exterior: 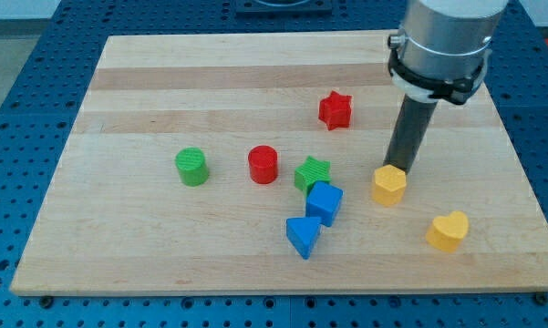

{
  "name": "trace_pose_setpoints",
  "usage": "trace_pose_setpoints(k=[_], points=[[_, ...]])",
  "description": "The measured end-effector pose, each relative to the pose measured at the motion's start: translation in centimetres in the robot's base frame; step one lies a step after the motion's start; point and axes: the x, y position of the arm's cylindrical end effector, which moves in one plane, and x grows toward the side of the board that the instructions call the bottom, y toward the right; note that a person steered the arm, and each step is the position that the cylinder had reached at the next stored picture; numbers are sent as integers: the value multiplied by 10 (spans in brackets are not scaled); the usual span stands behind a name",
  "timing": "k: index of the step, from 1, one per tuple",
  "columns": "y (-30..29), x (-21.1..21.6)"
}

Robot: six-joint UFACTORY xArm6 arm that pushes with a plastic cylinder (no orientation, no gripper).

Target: Place the yellow hexagon at the top of the yellow heart

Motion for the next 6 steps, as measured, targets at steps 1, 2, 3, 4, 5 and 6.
trace_pose_setpoints(k=[1, 2, 3, 4, 5, 6], points=[[-33, 5], [-44, 7], [-65, 8], [-81, 23], [-64, 50], [-54, 52]])
